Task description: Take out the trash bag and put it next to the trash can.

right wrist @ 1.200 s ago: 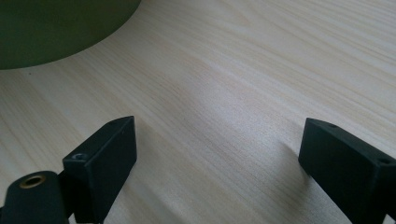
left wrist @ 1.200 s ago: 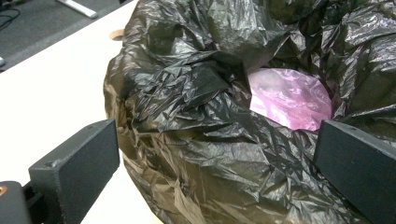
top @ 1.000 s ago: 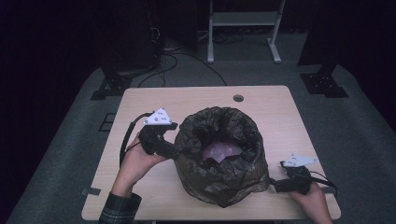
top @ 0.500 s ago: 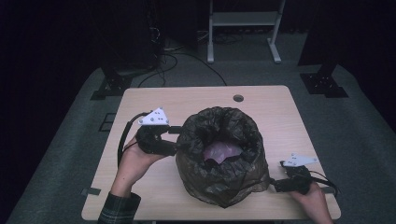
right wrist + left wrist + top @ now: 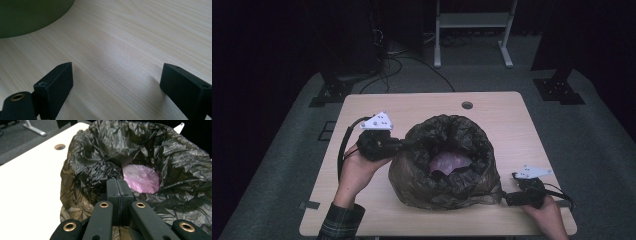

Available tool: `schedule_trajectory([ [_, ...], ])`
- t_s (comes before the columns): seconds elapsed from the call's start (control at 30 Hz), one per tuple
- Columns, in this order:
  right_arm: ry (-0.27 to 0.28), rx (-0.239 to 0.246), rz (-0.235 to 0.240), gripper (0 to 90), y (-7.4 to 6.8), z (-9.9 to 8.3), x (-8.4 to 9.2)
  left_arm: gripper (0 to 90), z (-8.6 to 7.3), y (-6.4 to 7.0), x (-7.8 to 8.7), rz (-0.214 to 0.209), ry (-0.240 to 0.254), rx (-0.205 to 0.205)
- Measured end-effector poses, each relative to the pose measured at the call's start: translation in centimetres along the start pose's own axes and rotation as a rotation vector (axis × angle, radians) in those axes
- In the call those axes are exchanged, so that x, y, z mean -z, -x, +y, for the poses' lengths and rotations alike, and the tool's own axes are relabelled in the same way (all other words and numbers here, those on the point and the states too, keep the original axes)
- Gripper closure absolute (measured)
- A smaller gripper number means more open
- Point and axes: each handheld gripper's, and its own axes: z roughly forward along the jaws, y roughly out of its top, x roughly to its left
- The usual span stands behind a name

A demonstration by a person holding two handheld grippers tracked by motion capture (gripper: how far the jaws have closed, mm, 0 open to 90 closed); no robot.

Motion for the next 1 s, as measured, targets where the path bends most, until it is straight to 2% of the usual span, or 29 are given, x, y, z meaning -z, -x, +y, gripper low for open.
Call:
schedule_trajectory([
  [0.3, 0.0, 0.0, 0.0, 10.1, 0.0, 0.0, 0.0, 89.7, 1.9, 0.6, -0.8, -0.056, 0.021, -0.048],
  [0.5, 0.0, 0.0, 0.0, 10.1, 0.0, 0.0, 0.0, 89.7, 3.0, 1.0, -1.4, -0.078, 0.034, -0.062],
  [1.0, 0.0, 0.002, 0.0, 10.1, 0.0, 0.0, 0.0, 89.6, 6.8, 2.8, -5.4, -0.161, 0.068, -0.099],
])
